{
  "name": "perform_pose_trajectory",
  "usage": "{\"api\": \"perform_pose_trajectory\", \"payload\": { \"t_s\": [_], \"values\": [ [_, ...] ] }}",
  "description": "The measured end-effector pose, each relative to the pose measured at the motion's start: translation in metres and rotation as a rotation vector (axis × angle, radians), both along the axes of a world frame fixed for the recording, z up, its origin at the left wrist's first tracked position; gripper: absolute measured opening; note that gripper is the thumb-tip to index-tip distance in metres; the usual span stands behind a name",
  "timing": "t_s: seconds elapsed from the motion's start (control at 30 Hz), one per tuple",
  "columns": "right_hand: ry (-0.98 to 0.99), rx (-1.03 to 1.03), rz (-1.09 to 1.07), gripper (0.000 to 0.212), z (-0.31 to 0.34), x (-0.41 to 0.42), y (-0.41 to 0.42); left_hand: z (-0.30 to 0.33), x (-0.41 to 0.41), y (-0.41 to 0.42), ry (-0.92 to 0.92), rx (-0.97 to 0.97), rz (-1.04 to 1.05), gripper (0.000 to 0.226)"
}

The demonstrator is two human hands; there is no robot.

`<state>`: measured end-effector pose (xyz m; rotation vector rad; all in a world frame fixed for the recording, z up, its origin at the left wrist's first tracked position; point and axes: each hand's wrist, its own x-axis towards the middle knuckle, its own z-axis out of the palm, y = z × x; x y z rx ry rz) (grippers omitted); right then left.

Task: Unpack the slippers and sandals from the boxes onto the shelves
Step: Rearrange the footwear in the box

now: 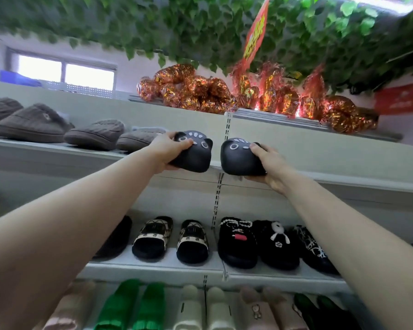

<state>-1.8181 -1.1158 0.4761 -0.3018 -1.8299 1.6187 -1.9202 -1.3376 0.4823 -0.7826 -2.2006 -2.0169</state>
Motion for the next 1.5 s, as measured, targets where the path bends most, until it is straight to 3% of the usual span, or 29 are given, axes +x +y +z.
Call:
{"api": "perform_pose_trajectory", "payload": {
  "t_s": [0.1,0.2,0.27,0.3,0.43,0.8,1.0,1.2,1.5],
  "values": [
    [-0.093,0.217,-0.14,0.057,0.003,-0.022,0.012,0.0,-0.027,0.013,0.287,-0.202,0.242,0.043],
    [-0.164,0.576,-0.198,0.079,-0.002,-0.029,0.014,-0.009,-0.043,0.021,0.299,-0.288,0.094,0.072],
    [-0.08,0.733,-0.177,0.078,-0.008,-0.035,0.015,-0.015,-0.05,0.027,0.371,-0.361,0.055,0.091],
    [-0.05,0.78,-0.18,0.074,-0.01,-0.04,0.016,-0.017,-0.053,0.032,0.417,-0.372,0.071,0.09],
    [-0.071,0.845,-0.21,0.059,-0.009,-0.066,0.025,-0.021,-0.067,0.055,0.55,-0.392,0.212,0.075],
    [-0.073,0.965,-0.199,0.053,-0.009,-0.098,0.059,-0.026,-0.089,0.094,0.584,-0.558,0.425,0.074],
    [-0.068,1.085,-0.244,0.056,-0.012,-0.087,0.056,-0.032,-0.082,0.086,0.625,-0.548,0.406,0.073],
    [-0.096,1.317,-0.349,0.052,-0.044,-0.039,0.042,-0.068,-0.038,0.053,0.951,-0.514,0.37,0.057],
    [-0.271,1.457,-0.35,0.052,-0.165,0.075,0.004,-0.176,0.045,0.008,1.113,-0.607,0.182,0.047]
  ]
}}
